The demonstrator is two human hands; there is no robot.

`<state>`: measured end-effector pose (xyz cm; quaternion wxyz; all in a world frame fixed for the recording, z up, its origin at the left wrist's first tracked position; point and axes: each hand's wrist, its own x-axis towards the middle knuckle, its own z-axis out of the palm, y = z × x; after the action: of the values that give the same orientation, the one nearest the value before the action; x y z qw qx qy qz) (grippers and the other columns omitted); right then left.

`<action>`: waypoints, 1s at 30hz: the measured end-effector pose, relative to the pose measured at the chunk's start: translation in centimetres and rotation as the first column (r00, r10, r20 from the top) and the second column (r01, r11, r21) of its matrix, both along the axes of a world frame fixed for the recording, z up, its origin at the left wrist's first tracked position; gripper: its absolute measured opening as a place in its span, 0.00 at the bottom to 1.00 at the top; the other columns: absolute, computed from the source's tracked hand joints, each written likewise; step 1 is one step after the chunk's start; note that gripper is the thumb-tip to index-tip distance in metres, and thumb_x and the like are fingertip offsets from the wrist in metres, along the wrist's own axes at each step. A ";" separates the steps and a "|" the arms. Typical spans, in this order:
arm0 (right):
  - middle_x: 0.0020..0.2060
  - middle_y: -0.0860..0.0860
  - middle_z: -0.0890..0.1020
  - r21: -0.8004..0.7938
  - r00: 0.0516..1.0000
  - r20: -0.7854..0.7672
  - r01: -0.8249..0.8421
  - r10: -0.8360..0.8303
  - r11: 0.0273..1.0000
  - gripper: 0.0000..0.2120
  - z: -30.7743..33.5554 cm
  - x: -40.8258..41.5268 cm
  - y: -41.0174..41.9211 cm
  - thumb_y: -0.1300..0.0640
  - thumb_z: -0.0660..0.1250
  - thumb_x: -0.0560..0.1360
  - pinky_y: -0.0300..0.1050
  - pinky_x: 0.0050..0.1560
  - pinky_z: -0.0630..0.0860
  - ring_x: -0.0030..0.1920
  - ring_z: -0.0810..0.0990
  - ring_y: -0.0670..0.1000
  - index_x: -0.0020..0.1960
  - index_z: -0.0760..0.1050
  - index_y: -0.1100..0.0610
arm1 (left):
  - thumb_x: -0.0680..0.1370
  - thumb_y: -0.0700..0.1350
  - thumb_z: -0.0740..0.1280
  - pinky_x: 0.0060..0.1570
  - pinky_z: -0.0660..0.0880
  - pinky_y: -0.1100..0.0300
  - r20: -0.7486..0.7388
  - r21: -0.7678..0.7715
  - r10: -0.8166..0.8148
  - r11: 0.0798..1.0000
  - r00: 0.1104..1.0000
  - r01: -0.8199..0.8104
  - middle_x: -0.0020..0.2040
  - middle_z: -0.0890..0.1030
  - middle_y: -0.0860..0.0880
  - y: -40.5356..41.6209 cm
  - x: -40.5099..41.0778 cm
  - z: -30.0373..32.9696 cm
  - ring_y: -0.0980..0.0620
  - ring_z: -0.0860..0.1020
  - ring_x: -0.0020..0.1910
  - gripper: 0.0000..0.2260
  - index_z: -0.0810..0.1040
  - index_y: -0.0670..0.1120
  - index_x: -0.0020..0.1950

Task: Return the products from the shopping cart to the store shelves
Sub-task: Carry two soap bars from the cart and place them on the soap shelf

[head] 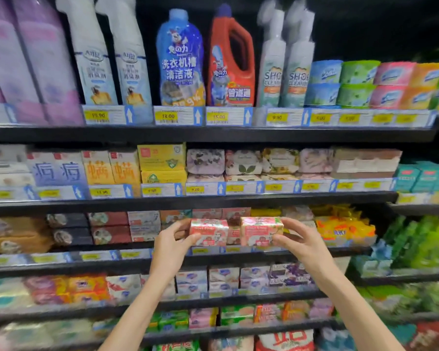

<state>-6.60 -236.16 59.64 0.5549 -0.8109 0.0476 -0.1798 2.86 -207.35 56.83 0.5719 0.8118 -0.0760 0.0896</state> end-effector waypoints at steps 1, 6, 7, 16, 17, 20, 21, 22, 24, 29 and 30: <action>0.54 0.33 0.79 -0.004 1.000 -0.007 -0.004 0.004 1.000 0.22 -0.2 0.5 -0.1 0.51 0.75 0.72 0.25 0.42 0.73 0.50 0.78 0.28 0.65 0.75 0.46 | 0.74 0.46 0.77 0.56 0.75 0.63 -0.010 -0.006 0.015 1.000 1.000 -0.015 0.55 0.83 0.55 -0.2 0.6 -0.3 0.60 0.79 0.53 0.21 0.80 0.47 0.66; 0.56 0.33 0.77 -0.017 0.999 -0.035 0.010 -0.010 1.000 0.24 -1.2 2.0 -0.7 0.49 0.75 0.72 0.27 0.44 0.72 0.50 0.77 0.30 0.66 0.73 0.44 | 0.72 0.46 0.78 0.60 0.77 0.54 -0.047 0.009 0.041 0.999 0.998 -0.041 0.57 0.83 0.49 -1.4 3.9 -1.5 0.53 0.81 0.56 0.24 0.78 0.43 0.66; 0.56 0.34 0.77 -0.018 0.999 -0.038 0.011 -0.012 1.000 0.24 -1.4 2.2 -0.7 0.49 0.74 0.72 0.27 0.44 0.71 0.51 0.76 0.31 0.67 0.73 0.45 | 0.72 0.47 0.78 0.59 0.77 0.54 -0.043 0.014 0.046 0.999 0.998 -0.045 0.57 0.82 0.49 -1.6 4.6 -1.7 0.51 0.81 0.57 0.25 0.78 0.42 0.67; 0.60 0.42 0.78 -0.029 0.997 -0.058 0.046 -0.048 0.998 0.24 -2.9 4.5 -0.6 0.50 0.74 0.73 0.28 0.46 0.71 0.54 0.76 0.34 0.67 0.74 0.48 | 0.76 0.48 0.75 0.62 0.76 0.54 -0.019 0.060 0.070 0.996 0.997 -0.068 0.58 0.84 0.48 -2.3 7.9 -3.3 0.48 0.81 0.57 0.18 0.80 0.44 0.63; 0.60 0.42 0.78 -0.024 0.997 -0.061 0.045 -0.047 0.999 0.24 -2.9 4.8 -0.6 0.50 0.74 0.73 0.28 0.48 0.71 0.55 0.76 0.35 0.67 0.74 0.48 | 0.76 0.48 0.75 0.60 0.77 0.54 -0.014 0.049 0.084 0.995 0.996 -0.083 0.57 0.84 0.49 -2.4 8.2 -3.6 0.49 0.82 0.55 0.17 0.81 0.44 0.62; 0.58 0.42 0.80 -0.015 0.997 -0.065 0.043 -0.044 0.999 0.23 -3.0 5.9 -0.3 0.51 0.75 0.73 0.29 0.46 0.74 0.54 0.79 0.36 0.66 0.75 0.50 | 0.75 0.51 0.75 0.46 0.77 0.56 -0.024 0.067 0.177 0.982 0.984 -0.175 0.48 0.85 0.46 -2.7 8.1 -3.9 0.47 0.83 0.48 0.15 0.81 0.40 0.52; 0.57 0.42 0.81 -0.009 0.997 -0.065 0.046 -0.047 0.999 0.22 -3.0 6.3 -0.3 0.51 0.75 0.73 0.28 0.45 0.74 0.52 0.80 0.35 0.65 0.75 0.50 | 0.75 0.51 0.75 0.44 0.77 0.56 -0.014 0.074 0.194 0.978 0.981 -0.193 0.47 0.85 0.46 -2.8 8.1 -4.2 0.47 0.83 0.46 0.15 0.81 0.40 0.51; 0.56 0.42 0.81 -0.002 0.996 -0.072 0.054 -0.054 0.999 0.20 -3.1 6.7 -0.3 0.52 0.75 0.73 0.29 0.45 0.75 0.52 0.80 0.35 0.64 0.75 0.50 | 0.75 0.51 0.75 0.44 0.77 0.56 -0.011 0.072 0.203 0.977 0.979 -0.201 0.47 0.85 0.46 -2.9 8.1 -4.4 0.47 0.83 0.47 0.15 0.81 0.40 0.51; 0.55 0.45 0.83 0.006 0.994 -0.081 0.076 -0.075 0.997 0.20 -3.6 7.8 -0.4 0.51 0.75 0.73 0.37 0.52 0.78 0.53 0.82 0.40 0.62 0.76 0.52 | 0.76 0.51 0.74 0.47 0.80 0.54 0.016 0.059 0.213 0.975 0.977 -0.213 0.49 0.85 0.46 -3.1 7.9 -4.5 0.48 0.84 0.47 0.15 0.81 0.42 0.54; 0.55 0.48 0.83 0.057 0.989 -0.091 0.124 -0.118 0.991 0.23 -4.1 9.9 -0.1 0.52 0.76 0.73 0.38 0.48 0.80 0.55 0.82 0.48 0.65 0.76 0.55 | 0.76 0.52 0.73 0.47 0.83 0.47 0.083 0.065 0.243 0.966 0.966 -0.249 0.49 0.84 0.48 -2.9 8.3 -5.3 0.49 0.84 0.46 0.12 0.81 0.44 0.53; 0.55 0.48 0.83 0.060 0.988 -0.095 0.131 -0.125 0.990 0.22 -4.1 10.3 0.1 0.52 0.75 0.73 0.36 0.46 0.79 0.55 0.82 0.47 0.64 0.76 0.55 | 0.76 0.50 0.73 0.48 0.83 0.48 0.076 0.058 0.243 0.967 0.967 -0.247 0.50 0.84 0.48 -2.9 8.3 -5.2 0.49 0.84 0.46 0.11 0.81 0.44 0.53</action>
<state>3.71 -236.01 55.54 0.5659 -0.7947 0.1308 -0.1763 11.14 -210.25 51.66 0.5260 0.8302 0.0027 0.1845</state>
